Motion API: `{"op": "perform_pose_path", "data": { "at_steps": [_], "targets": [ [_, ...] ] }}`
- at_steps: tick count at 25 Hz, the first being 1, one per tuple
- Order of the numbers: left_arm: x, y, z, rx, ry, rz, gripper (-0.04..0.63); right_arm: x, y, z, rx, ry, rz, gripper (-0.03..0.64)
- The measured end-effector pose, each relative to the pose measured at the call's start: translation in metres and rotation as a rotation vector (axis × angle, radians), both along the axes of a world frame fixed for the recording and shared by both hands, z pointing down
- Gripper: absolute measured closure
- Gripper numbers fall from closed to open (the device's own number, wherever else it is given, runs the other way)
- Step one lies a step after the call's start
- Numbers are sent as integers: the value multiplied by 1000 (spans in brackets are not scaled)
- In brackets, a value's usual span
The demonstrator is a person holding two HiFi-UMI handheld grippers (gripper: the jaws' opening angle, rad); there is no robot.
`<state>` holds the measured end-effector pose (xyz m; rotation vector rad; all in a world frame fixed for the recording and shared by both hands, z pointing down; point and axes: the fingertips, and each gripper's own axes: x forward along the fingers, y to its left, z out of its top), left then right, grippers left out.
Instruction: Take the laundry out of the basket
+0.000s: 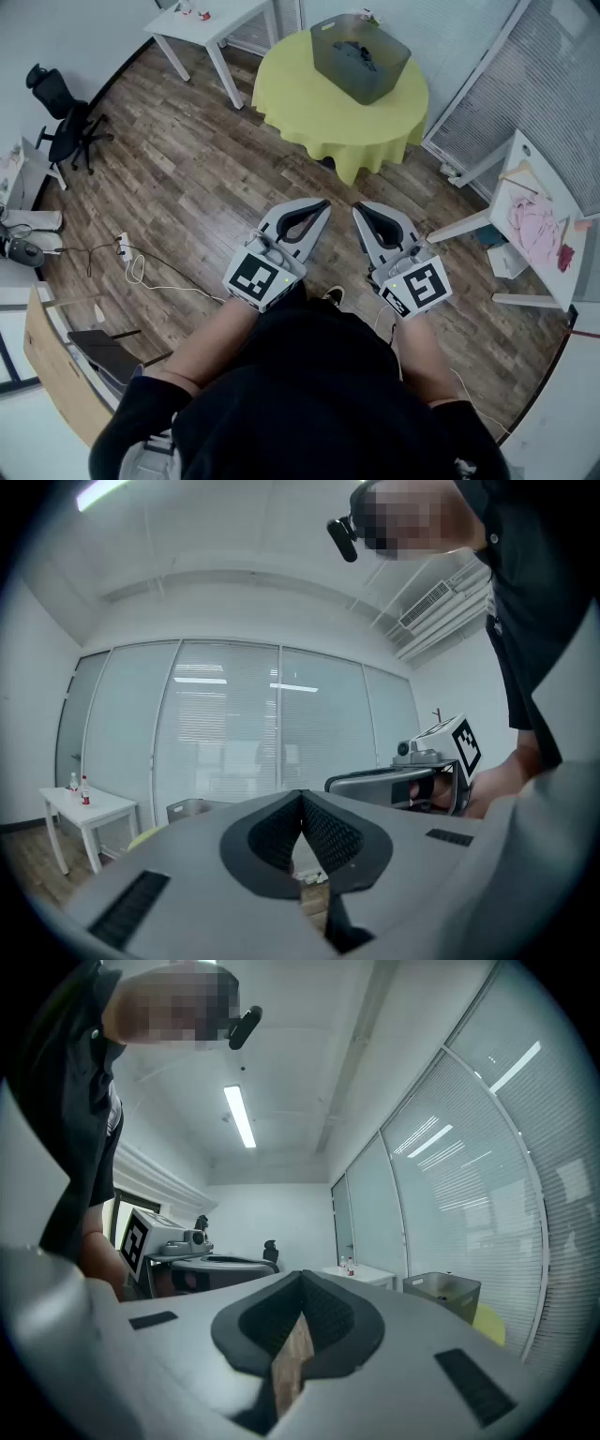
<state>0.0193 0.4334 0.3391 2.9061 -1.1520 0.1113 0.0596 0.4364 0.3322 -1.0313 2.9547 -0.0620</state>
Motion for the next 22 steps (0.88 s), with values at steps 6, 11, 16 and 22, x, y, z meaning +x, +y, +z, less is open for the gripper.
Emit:
{"op": "perform_pose_path", "data": {
  "at_steps": [6, 11, 16, 22],
  "targets": [
    [8, -6, 0, 17, 3, 19, 586, 4, -11, 5, -3, 6, -4, 594],
    [10, -9, -1, 24, 3, 20, 586, 8, -15, 3, -3, 6, 1, 594],
    [15, -11, 0, 12, -16, 14, 586, 15, -16, 2, -3, 8, 15, 594],
    [18, -12, 2, -7, -48, 7, 586, 20, -15, -1, 0, 13, 10, 594]
  ]
}}
